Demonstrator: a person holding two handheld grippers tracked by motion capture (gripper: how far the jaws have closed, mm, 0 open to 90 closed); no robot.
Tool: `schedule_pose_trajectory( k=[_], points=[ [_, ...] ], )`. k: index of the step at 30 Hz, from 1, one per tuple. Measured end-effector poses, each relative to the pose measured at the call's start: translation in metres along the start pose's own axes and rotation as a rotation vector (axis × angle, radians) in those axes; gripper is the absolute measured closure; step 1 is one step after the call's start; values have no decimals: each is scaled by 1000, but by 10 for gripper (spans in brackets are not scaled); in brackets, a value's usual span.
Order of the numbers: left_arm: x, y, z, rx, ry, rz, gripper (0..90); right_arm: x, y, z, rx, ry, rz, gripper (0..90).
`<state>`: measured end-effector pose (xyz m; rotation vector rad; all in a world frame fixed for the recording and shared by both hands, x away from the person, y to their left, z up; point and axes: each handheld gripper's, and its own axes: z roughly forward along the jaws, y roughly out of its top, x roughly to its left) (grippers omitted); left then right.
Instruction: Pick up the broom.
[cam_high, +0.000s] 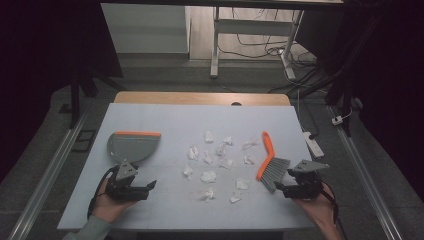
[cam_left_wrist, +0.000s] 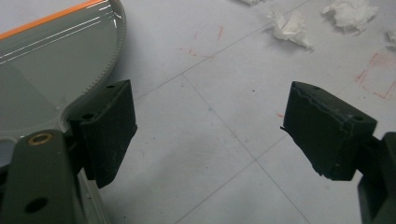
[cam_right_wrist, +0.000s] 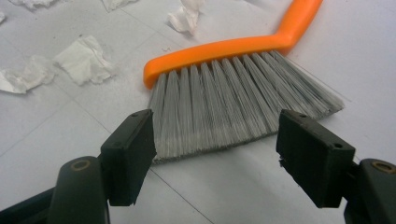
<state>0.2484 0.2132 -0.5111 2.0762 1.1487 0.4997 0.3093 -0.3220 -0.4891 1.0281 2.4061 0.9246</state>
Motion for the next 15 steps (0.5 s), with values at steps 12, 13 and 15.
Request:
schedule_pose_trajectory(
  k=[12, 13, 15],
  points=[
    [-1, 1, 1, -2, 7, 8, 180, 2, 24, -6, -1, -26, -31, 270],
    [-1, 1, 1, -3, 7, 10, 180, 2, 24, -6, -1, -26, -31, 270],
    [-1, 1, 1, -5, 4, 14, 179, 5, 33, -8, -14, -41, -22, 290]
  ],
)
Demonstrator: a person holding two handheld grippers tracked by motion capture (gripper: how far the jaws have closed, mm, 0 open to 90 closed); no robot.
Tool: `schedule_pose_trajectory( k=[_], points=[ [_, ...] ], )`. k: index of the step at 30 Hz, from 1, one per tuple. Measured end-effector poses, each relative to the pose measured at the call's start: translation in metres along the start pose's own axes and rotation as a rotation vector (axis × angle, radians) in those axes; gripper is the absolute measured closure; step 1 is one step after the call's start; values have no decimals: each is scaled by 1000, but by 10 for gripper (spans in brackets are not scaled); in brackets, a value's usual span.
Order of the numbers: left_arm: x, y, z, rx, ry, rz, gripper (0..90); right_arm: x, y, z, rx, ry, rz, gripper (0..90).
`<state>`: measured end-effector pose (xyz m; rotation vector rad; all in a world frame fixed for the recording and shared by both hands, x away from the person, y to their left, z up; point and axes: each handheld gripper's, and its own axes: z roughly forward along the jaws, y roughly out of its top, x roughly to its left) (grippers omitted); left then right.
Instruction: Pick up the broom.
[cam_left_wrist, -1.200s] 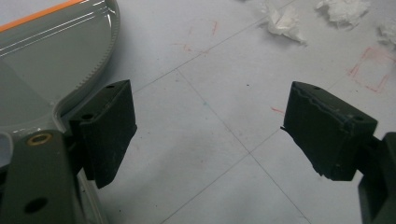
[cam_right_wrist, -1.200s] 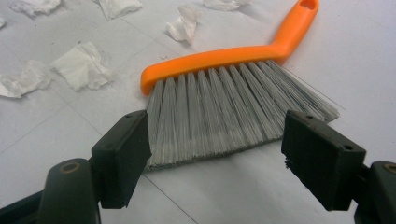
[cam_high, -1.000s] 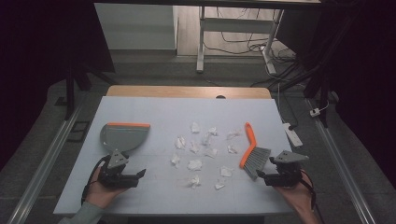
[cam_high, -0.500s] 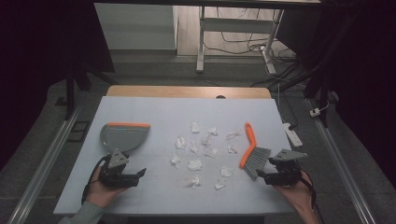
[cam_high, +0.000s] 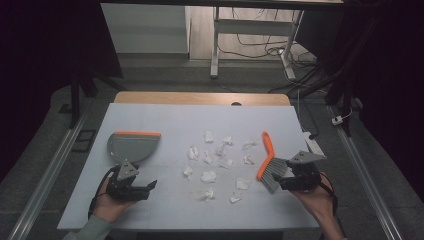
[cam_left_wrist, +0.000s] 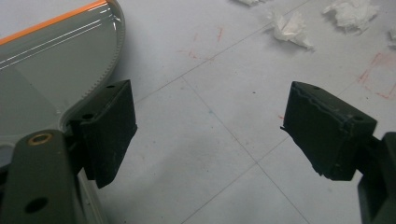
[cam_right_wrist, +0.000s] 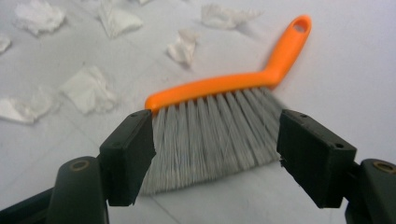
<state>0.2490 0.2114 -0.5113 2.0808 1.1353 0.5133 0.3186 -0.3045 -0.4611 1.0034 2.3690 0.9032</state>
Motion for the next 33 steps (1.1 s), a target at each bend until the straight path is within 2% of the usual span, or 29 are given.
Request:
schedule_pose_trajectory(
  k=[3, 8, 11, 13, 19, 20, 22, 23, 24, 26, 32, 33],
  points=[
    [0, 0, 0, -2, -1, 3, 177, 1, 8, 0, -10, 4, 17, 293],
    [0, 0, -1, -3, 2, 3, 178, -1, 20, 2, 21, 4, 44, 297],
    [0, -1, 0, -4, 3, 2, 178, -6, 31, 6, 50, 10, 71, 298],
    [0, -1, 0, -5, 3, 3, 178, -7, 33, 6, 58, 11, 72, 298],
    [-2, -1, 0, -7, 5, 8, 177, -18, 49, 15, 95, -1, 120, 301],
    [-2, -1, 0, -6, 5, 11, 178, -24, 52, 20, 117, -11, 130, 300],
    [-2, -2, 1, -5, 5, 12, 178, -26, 53, 22, 128, -17, 143, 301],
    [-2, -2, 1, -4, 5, 11, 178, -33, 56, 27, 158, -25, 171, 301],
    [-2, -2, 1, -3, 6, 10, 178, -33, 56, 27, 158, -25, 171, 301],
    [-1, -2, 1, -2, 5, 10, 178, -41, 59, 36, 187, -35, 205, 302],
    [-2, -3, 1, -4, 7, 10, 178, -48, 64, 53, 236, -58, 227, 304],
    [-2, -3, 1, -4, 7, 10, 179, -49, 66, 63, 266, -67, 229, 306]
  ],
)
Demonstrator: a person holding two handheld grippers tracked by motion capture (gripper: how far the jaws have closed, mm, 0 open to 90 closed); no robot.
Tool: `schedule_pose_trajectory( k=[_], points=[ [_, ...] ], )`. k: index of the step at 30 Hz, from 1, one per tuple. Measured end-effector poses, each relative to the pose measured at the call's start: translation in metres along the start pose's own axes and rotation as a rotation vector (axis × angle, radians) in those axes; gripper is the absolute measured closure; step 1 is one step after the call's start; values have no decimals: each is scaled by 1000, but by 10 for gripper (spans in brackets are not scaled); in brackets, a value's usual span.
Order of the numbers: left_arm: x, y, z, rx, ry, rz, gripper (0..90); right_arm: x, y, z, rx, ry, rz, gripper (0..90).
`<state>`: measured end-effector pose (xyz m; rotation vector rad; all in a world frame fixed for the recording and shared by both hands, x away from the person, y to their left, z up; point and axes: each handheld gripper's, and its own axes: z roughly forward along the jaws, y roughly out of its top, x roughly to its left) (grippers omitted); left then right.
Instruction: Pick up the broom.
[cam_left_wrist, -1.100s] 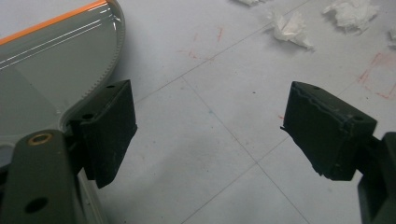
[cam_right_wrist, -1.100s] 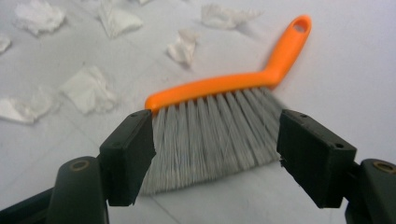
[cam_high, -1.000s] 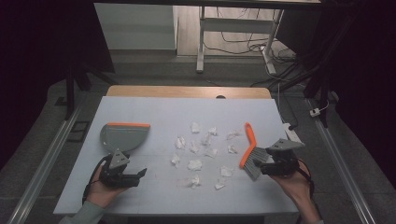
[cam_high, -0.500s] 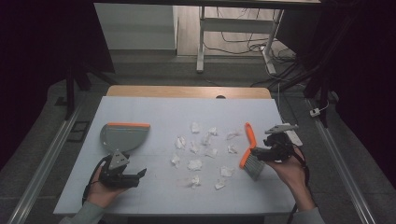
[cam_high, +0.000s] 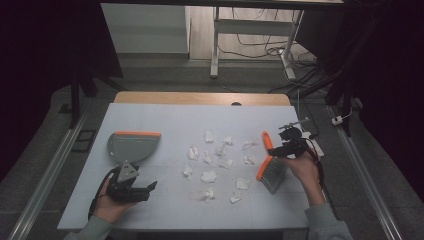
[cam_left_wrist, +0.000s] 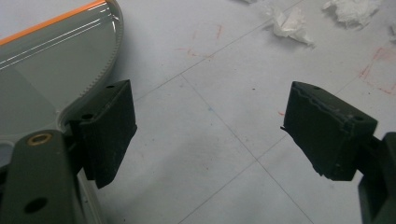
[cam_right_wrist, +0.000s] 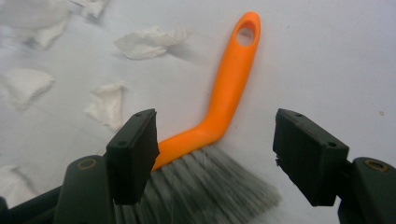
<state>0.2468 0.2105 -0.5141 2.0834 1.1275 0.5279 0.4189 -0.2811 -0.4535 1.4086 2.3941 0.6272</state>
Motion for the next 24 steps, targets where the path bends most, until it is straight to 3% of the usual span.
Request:
schedule_pose_trajectory(
  k=[11, 16, 24],
  points=[
    [-1, -1, 2, 6, -3, 7, 178, -4, 11, 31, 101, -38, 73, 353],
    [-2, -1, 2, 4, 1, 12, 179, -5, 14, 42, 137, -27, 91, 378],
    [-2, -1, 1, 2, 7, 18, 182, -6, 15, 52, 184, -22, 128, 499]
  ],
)
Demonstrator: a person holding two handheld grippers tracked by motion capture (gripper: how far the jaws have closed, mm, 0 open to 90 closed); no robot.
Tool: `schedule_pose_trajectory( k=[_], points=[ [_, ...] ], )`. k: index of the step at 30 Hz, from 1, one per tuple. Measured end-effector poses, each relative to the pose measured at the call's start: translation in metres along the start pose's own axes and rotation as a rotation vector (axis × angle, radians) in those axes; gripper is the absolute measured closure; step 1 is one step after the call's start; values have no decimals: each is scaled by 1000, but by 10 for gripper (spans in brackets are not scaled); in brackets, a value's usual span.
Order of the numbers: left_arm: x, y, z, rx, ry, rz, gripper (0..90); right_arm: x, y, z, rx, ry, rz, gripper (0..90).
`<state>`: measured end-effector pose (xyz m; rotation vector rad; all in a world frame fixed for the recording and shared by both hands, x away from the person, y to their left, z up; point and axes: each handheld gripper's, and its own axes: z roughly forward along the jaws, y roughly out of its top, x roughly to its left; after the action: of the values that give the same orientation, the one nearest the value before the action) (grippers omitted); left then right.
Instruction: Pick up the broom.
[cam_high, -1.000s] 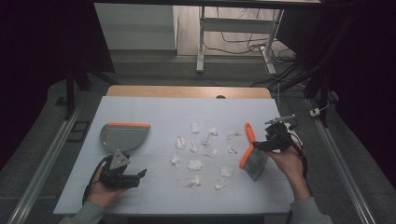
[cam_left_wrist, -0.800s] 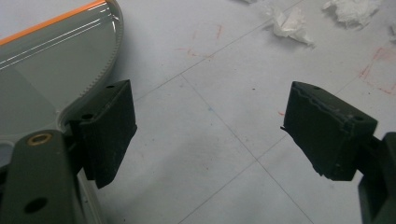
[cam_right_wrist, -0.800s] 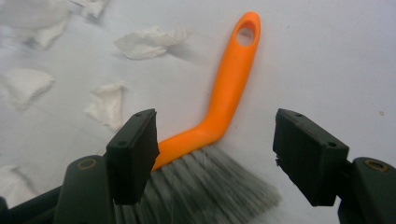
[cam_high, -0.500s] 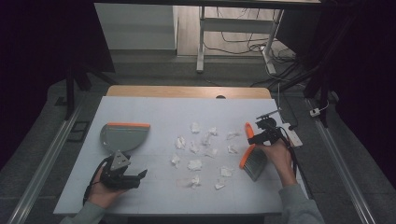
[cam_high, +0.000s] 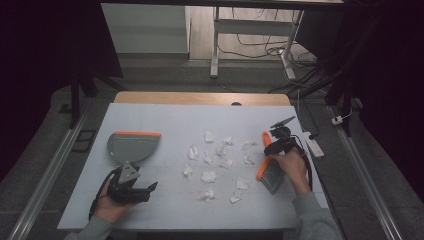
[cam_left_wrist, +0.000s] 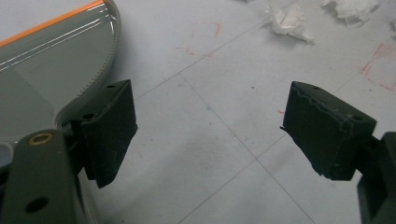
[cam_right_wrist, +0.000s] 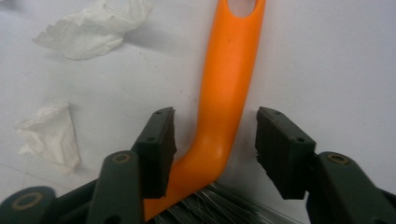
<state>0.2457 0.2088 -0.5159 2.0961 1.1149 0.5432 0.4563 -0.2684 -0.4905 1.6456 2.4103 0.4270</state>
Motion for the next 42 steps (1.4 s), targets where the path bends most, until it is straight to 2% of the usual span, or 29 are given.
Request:
schedule_pose_trajectory(
  k=[5, 6, 8, 11, 17, 24, 25, 26, 27, 29, 31, 32, 33, 35, 36, 39, 40, 41, 42],
  points=[
    [-1, 0, -1, -2, 3, 1, 182, 3, 1, 1, 5, -34, 18, 557],
    [0, 0, -1, -4, 2, 1, 182, 5, 1, 1, 1, -64, 24, 621],
    [-1, -2, -3, -8, 6, 2, 182, 5, 0, 1, -6, -69, 34, 631],
    [-1, -3, -5, -13, 11, 1, 185, 4, -2, 1, -17, -70, 31, 691],
    [-1, -3, -5, -17, 12, 2, 186, 3, -3, 0, -26, -64, 23, 695],
    [1, -4, -7, -20, 18, -2, 187, -4, -9, -2, -68, -26, -9, 698],
    [1, -4, -7, -21, 17, -4, 188, -8, -12, -4, -89, -1, -17, 698],
    [2, -4, -7, -20, 18, -4, 188, -8, -12, -4, -89, -1, -17, 698],
    [2, -4, -6, -20, 18, -5, 188, -12, -16, -9, -130, 27, -12, 698],
    [2, -4, -6, -20, 19, -4, 188, -13, -18, -12, -152, 40, -14, 698],
    [2, -4, -6, -20, 18, -3, 188, -20, -23, -21, -221, 77, -12, 699],
    [2, -4, -7, -20, 19, -3, 188, -20, -23, -21, -221, 77, -12, 699],
    [2, -4, -7, -23, 19, -4, 188, -23, -27, -27, -269, 87, -11, 698],
    [2, -4, -7, -26, 22, -6, 188, -24, -29, -30, -285, 101, -7, 698],
    [2, -4, -7, -26, 23, -5, 188, -27, -31, -35, -328, 118, -4, 698],
    [2, -4, -7, -26, 24, -5, 188, -30, -33, -43, -382, 133, -2, 699],
    [2, -4, -7, -26, 23, -5, 189, -30, -33, -43, -382, 133, -2, 699],
    [2, -4, -7, -27, 23, -6, 188, -30, -34, -48, -419, 152, -3, 699],
    [2, -4, -7, -27, 23, -6, 188, -30, -34, -48, -419, 152, -3, 699]
  ],
)
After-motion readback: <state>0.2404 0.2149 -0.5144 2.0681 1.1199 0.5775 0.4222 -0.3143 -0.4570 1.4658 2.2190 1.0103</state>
